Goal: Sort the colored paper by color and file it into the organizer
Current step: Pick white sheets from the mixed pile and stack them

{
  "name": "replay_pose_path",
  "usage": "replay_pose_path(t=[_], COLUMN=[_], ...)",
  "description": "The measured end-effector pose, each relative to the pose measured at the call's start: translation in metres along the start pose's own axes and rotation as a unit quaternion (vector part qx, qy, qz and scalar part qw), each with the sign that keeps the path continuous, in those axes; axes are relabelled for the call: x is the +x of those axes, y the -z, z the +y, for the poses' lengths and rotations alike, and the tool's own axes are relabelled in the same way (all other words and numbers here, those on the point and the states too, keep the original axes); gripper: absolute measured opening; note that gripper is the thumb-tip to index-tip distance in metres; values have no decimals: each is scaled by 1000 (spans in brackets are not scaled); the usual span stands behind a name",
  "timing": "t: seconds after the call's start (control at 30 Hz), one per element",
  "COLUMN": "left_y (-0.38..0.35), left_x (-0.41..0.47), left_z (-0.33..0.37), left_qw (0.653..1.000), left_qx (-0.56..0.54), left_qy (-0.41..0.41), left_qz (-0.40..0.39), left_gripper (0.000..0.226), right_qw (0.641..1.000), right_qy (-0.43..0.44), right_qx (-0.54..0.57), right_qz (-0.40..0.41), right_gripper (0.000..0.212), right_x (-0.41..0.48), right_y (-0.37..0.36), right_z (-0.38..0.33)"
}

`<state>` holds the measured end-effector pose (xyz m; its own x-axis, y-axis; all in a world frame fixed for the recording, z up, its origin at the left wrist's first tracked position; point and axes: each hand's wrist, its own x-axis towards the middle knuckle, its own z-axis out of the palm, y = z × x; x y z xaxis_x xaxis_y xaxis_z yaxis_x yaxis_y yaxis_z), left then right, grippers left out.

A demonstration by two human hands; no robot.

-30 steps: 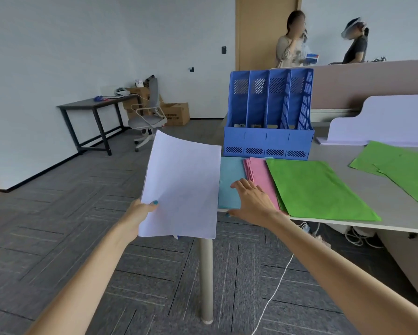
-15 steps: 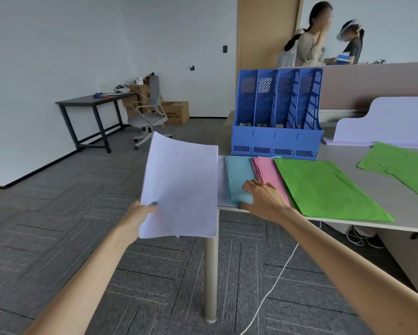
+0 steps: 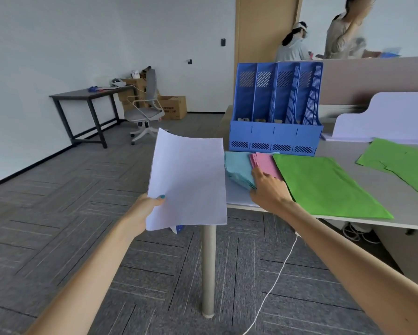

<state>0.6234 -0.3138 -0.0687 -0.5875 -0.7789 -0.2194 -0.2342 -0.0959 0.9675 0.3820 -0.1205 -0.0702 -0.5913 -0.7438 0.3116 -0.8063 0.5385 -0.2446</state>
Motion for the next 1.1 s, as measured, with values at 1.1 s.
replay_pose_path(t=[1.1], left_y=[-139], left_x=[85], left_z=[50], left_qw=[986], left_qx=[164], left_qy=[14], left_qz=[-22], left_gripper=[57], right_qw=[904], right_qy=[-185], right_qx=[332], right_qz=[199], right_gripper=[16], right_x=[0], right_y=[13], right_z=[48])
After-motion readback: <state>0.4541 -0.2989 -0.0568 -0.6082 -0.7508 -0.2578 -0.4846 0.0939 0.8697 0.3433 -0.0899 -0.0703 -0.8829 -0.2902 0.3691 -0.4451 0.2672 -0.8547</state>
